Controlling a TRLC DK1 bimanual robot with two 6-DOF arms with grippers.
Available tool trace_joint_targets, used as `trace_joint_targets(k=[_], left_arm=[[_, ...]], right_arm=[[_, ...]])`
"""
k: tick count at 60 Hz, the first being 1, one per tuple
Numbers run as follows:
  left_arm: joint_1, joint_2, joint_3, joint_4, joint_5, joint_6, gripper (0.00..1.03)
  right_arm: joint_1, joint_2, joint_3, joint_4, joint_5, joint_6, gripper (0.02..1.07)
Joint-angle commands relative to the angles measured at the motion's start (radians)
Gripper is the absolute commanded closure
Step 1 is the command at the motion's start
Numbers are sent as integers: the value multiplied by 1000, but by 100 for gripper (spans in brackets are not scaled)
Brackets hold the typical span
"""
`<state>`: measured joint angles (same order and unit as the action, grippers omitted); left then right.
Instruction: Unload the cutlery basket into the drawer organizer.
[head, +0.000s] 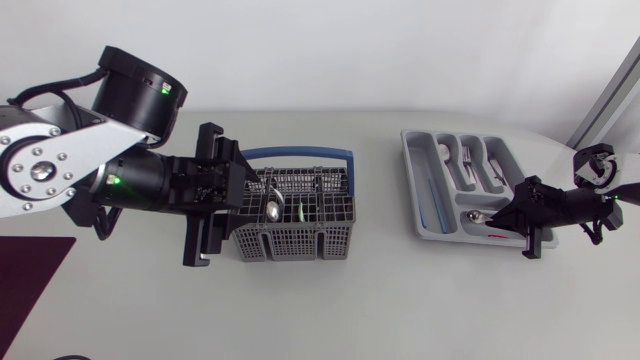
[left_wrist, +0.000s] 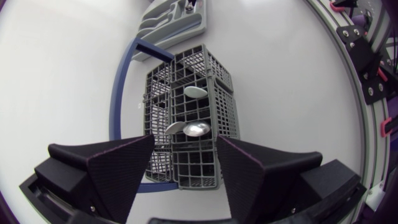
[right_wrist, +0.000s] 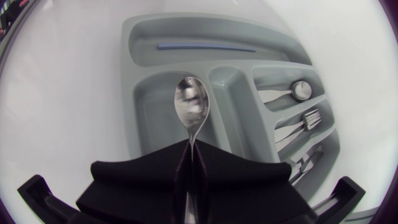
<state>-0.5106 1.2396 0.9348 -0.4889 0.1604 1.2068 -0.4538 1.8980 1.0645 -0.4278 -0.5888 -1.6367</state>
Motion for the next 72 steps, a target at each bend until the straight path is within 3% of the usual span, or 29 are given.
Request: trace_joint_targets(k=[1, 5, 10, 19, 31, 35, 55, 72], left_arm=[[9, 12, -30, -4, 13, 76, 17], [9, 20, -36, -13, 14, 111, 17], [7, 24, -45, -19, 14, 137, 17], [6, 43, -51, -20, 14, 174, 17], [6, 78, -50, -16, 13, 221, 17], [3, 87, -53, -11, 4, 240, 17], [-2, 118, -13, 1, -38, 209, 17], [-2, 210, 282, -247, -35, -286, 18]], right_arm=[[-8, 24, 25, -29, 21, -72, 101], [-2, 26, 25, -37, 44, -84, 99], [7, 26, 31, -39, 66, -74, 79], [24, -25, 15, -34, 84, -40, 54], [50, -143, -12, -23, 52, 78, 32], [73, -188, -38, -22, 41, 113, 19], [248, -461, -264, 93, -11, 357, 17], [412, -603, -396, 219, -5, 592, 17]])
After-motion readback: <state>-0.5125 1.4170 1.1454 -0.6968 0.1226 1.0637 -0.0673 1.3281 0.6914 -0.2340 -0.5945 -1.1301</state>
